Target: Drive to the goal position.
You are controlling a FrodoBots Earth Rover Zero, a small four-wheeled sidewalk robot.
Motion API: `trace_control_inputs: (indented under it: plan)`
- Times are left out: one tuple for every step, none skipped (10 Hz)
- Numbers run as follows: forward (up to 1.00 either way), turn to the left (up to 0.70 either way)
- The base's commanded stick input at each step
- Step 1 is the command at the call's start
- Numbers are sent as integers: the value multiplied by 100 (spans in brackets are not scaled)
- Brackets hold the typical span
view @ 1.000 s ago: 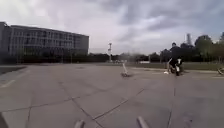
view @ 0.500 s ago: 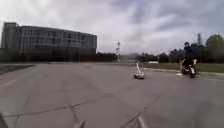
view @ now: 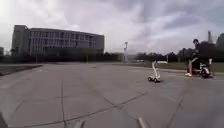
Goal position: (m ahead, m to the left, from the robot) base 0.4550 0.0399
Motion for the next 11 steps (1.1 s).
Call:
trace_control_inputs:
  plan:
    - [100, 27]
    - [100, 27]
    - [100, 27]
    - [100, 27]
    - [100, 27]
    - [100, 15]
    - [100, 0]
    - [82, 0]
    - [0, 0]
    - [0, 0]
    - [0, 0]
